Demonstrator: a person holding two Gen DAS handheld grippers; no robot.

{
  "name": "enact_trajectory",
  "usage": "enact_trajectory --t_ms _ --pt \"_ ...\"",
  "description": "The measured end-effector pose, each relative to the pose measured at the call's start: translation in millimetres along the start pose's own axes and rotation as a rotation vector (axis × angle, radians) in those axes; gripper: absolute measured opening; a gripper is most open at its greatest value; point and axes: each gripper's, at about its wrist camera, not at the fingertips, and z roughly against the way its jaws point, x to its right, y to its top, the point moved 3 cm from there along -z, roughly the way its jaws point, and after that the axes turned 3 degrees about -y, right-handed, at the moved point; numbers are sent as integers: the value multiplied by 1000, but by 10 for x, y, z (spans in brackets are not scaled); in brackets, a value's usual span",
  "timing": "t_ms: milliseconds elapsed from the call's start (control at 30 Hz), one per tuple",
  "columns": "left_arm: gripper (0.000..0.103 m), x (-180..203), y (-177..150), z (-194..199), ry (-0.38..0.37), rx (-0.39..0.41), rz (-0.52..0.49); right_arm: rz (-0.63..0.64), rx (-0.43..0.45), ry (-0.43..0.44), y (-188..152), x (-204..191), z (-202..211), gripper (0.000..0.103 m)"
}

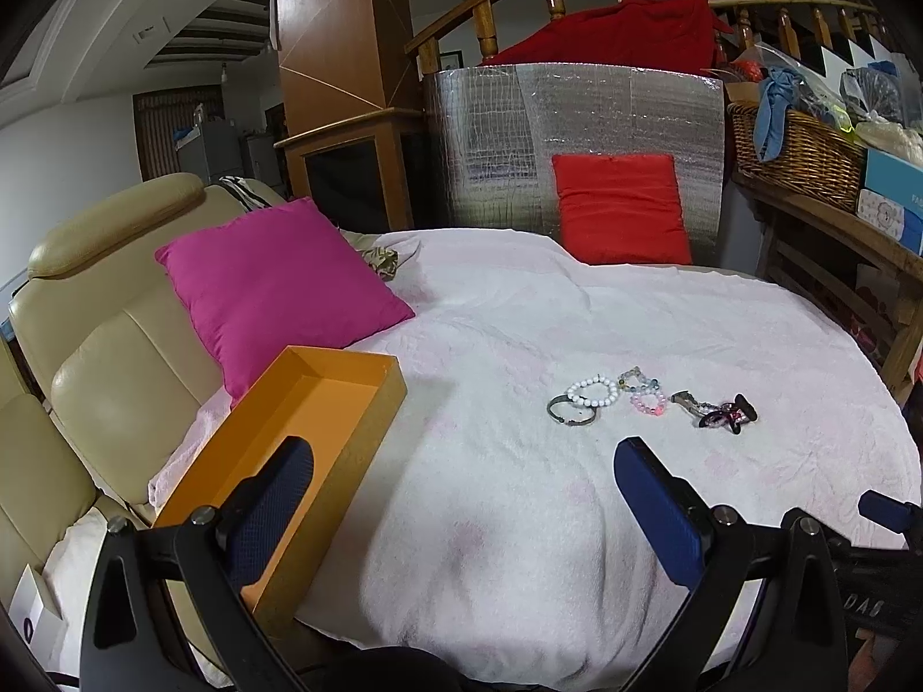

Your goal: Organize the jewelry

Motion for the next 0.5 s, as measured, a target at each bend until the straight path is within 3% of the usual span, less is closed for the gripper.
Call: enact_trajectory --t_ms 500 --pt "103 -57 -21 -110 -1 -12 6 -33 56 9 133 -18 125 103"
